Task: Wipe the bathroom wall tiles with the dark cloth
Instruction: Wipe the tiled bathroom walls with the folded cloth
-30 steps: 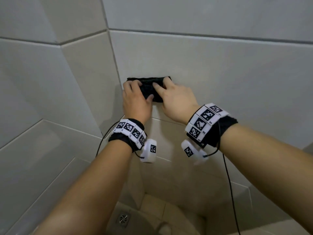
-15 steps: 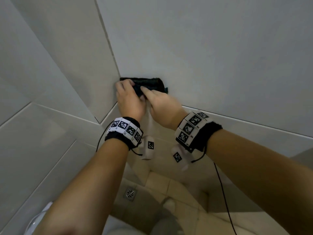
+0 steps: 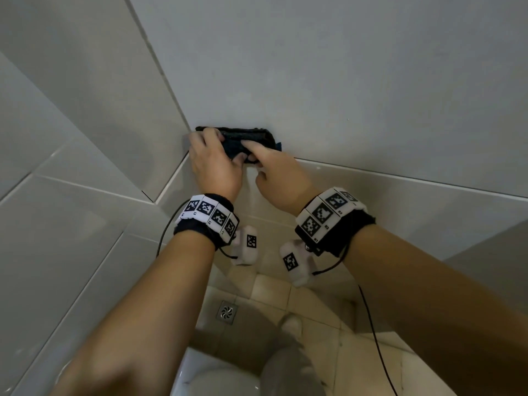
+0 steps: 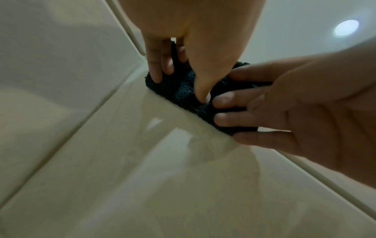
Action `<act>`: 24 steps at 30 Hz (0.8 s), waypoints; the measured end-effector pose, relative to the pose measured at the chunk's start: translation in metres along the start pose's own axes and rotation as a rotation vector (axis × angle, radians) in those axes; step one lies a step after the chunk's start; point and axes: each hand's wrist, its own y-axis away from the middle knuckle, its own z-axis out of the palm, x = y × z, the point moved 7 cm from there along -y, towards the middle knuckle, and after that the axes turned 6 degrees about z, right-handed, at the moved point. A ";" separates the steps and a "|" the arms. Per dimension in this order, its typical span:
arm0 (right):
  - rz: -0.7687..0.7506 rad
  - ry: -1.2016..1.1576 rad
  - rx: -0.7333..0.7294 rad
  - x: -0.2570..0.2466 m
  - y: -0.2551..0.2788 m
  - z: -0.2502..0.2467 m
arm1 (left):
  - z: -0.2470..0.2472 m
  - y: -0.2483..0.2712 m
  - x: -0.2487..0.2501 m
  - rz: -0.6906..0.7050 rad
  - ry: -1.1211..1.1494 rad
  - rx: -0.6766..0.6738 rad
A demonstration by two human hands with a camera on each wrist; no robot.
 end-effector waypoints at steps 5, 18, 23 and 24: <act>0.057 -0.011 0.040 0.017 0.013 -0.012 | 0.008 0.008 0.015 0.062 0.003 0.004; 0.179 -0.075 0.283 0.084 0.088 -0.081 | 0.042 0.061 0.114 0.213 0.053 -0.032; 0.250 -0.089 0.416 0.122 0.133 -0.120 | 0.064 0.095 0.173 0.286 0.096 -0.072; 0.266 -0.097 0.438 0.129 0.143 -0.128 | 0.068 0.102 0.186 0.298 0.109 -0.083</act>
